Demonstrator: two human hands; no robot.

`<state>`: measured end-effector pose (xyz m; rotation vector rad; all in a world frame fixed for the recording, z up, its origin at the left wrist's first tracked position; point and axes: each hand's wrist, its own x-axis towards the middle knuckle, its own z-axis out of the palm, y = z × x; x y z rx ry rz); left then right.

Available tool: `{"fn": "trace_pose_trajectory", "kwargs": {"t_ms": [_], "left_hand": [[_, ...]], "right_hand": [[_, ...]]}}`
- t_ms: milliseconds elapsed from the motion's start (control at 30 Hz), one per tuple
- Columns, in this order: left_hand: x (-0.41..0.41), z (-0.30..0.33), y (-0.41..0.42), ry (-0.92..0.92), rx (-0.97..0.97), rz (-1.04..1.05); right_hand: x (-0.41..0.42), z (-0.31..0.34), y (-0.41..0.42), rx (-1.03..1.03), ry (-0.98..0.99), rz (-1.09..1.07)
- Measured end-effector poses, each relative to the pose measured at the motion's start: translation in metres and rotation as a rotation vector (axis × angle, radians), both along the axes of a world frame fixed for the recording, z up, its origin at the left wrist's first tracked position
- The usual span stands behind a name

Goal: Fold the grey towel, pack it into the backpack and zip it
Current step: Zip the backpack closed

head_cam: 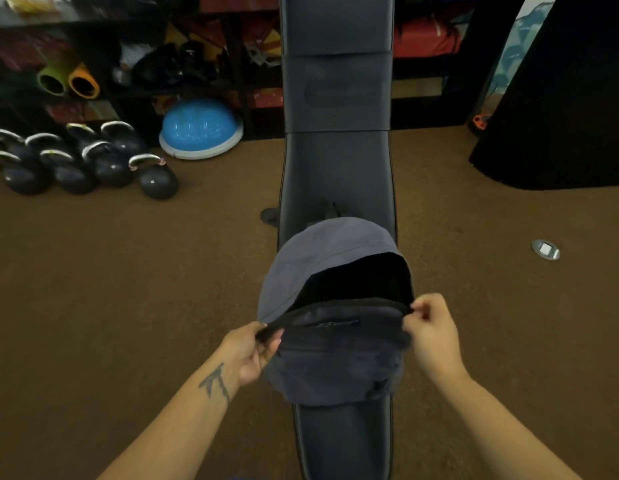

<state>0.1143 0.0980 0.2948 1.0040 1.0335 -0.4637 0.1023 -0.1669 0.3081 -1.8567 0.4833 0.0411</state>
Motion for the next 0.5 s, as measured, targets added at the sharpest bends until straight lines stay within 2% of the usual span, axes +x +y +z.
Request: {"fn": "trace_pose_trajectory", "kwargs": {"t_ms": [100, 167, 233, 333, 500], "left_hand": [[-0.002, 0.006, -0.004, -0.011, -0.027, -0.003], [-0.005, 0.008, -0.007, -0.012, -0.013, -0.043], [-0.008, 0.007, -0.007, -0.016, 0.007, -0.070], [-0.014, 0.005, -0.002, -0.041, 0.032, -0.110], [-0.021, -0.022, 0.010, 0.015, 0.275, -0.056]], "right_hand": [[-0.006, 0.003, 0.023, -0.719, -0.270, 0.473], [-0.003, 0.003, 0.037, -0.918, -0.326, 0.631], [0.011, 0.010, 0.049, -0.979, -0.316, 0.751], [0.038, 0.021, 0.061, -0.947, -0.269, 0.925], [0.061, 0.028, 0.060, -0.967, -0.278, 0.792]]}}
